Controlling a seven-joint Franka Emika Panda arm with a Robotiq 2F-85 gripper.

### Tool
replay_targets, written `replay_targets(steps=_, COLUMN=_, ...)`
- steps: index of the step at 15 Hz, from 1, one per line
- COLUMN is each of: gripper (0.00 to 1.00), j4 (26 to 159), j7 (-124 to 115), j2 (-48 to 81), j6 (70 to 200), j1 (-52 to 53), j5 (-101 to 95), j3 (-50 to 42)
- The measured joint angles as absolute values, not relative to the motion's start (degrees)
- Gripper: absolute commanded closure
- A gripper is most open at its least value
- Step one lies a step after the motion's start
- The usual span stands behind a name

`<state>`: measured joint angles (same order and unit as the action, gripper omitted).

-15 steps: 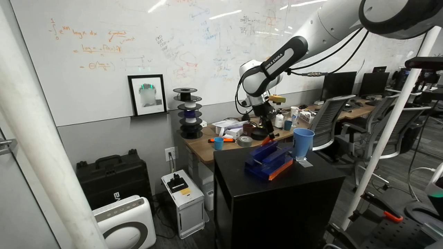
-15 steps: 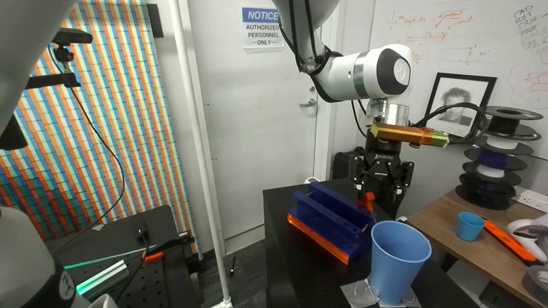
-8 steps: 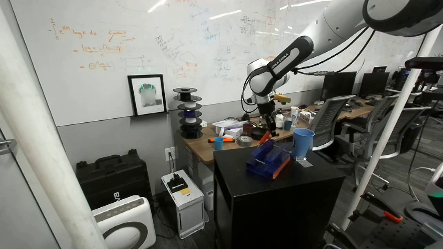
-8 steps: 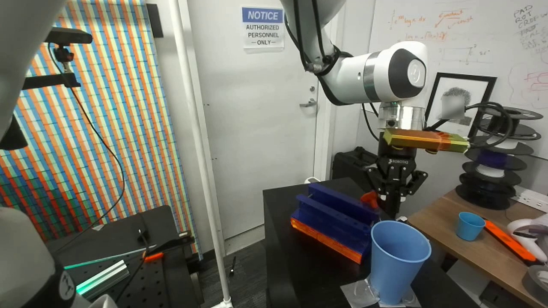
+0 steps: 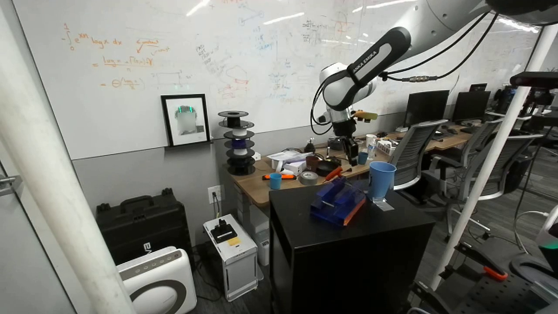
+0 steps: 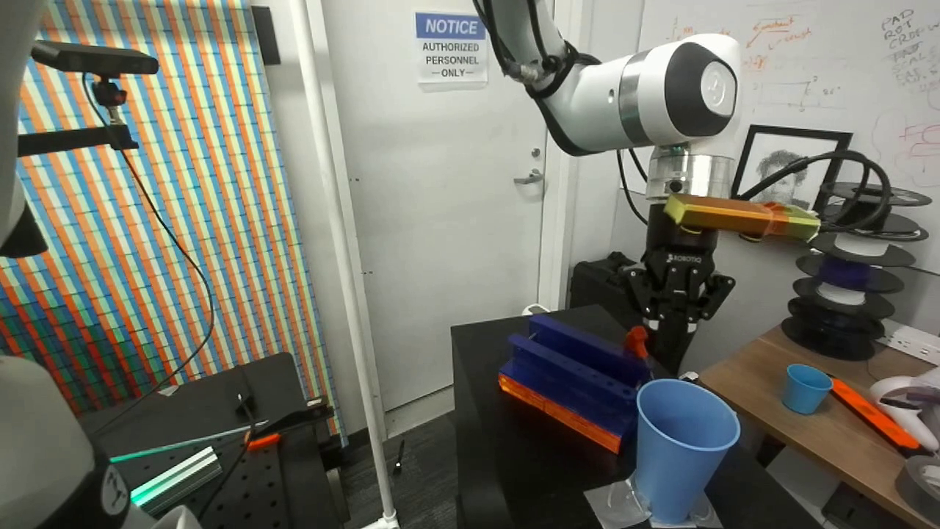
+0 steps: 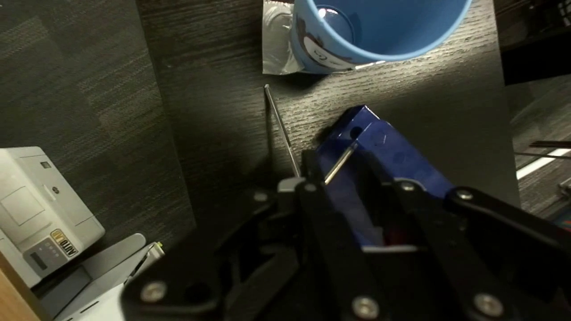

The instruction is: Pick up the orange object and put it in the blue cup.

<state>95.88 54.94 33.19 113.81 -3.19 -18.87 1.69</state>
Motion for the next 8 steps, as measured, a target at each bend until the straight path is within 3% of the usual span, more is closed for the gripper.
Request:
replay_targets(steps=2, gripper=0.27, j4=96.48, j7=56.07, j2=31.06, j6=113.2, j1=-3.26, j5=-18.74, j3=1.69)
replay_targets(steps=3, gripper=0.43, j4=96.6, j7=56.21, j2=30.14, j6=112.88, j1=-3.26, j5=-18.74, j3=1.7)
replay_targets(steps=5, gripper=0.29, j4=96.65, j7=56.18, j2=29.72, j6=112.83, j1=-3.26, j5=-18.74, j3=1.69)
replay_targets(steps=8, gripper=0.26, j4=96.66, j7=56.16, j2=30.57, j6=112.85, j1=-3.26, j5=-18.75, j3=1.63)
